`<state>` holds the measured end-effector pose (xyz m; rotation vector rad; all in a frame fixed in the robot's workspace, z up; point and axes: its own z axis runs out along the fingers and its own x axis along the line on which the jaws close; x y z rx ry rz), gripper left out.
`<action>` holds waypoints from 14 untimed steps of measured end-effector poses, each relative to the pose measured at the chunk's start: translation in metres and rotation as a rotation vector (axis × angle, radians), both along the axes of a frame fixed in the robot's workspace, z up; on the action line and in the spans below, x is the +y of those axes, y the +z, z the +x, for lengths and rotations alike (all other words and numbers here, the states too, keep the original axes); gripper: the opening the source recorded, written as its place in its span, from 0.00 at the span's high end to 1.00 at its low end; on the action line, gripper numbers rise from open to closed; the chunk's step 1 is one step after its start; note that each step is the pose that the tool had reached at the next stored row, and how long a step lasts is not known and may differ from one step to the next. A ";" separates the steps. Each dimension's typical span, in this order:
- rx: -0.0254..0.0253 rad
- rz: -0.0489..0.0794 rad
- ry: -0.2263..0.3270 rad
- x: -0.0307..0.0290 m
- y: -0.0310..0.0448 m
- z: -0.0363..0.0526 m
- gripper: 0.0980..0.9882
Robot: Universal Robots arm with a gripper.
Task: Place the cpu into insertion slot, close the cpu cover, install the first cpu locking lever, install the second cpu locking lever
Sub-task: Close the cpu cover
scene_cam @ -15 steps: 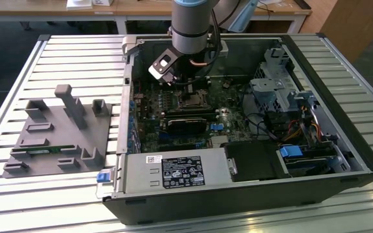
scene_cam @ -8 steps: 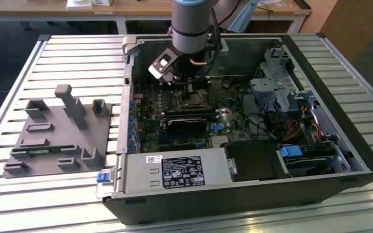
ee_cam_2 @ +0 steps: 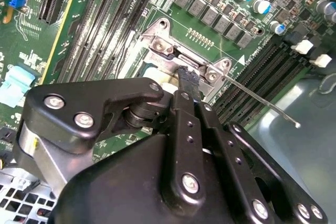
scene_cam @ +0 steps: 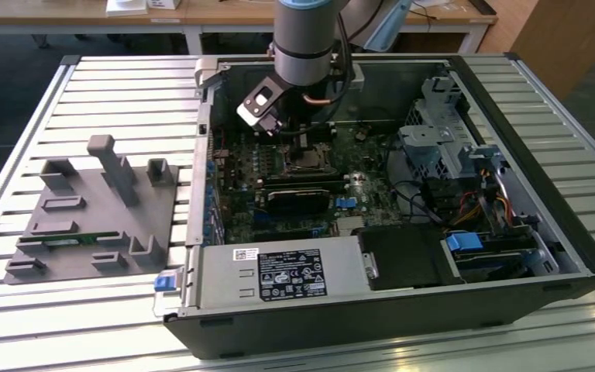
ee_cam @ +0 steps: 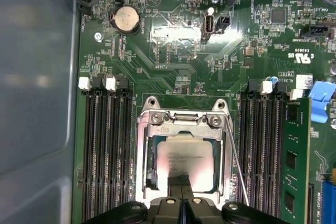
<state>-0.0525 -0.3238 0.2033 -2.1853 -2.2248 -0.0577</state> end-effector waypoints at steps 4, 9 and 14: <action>0.0001 0.000 0.000 0.0000 0.0052 0.0000 1.00; 0.0007 0.000 0.000 0.0000 0.0052 0.0030 1.00; 0.0007 0.000 0.000 0.0000 0.0052 0.0053 1.00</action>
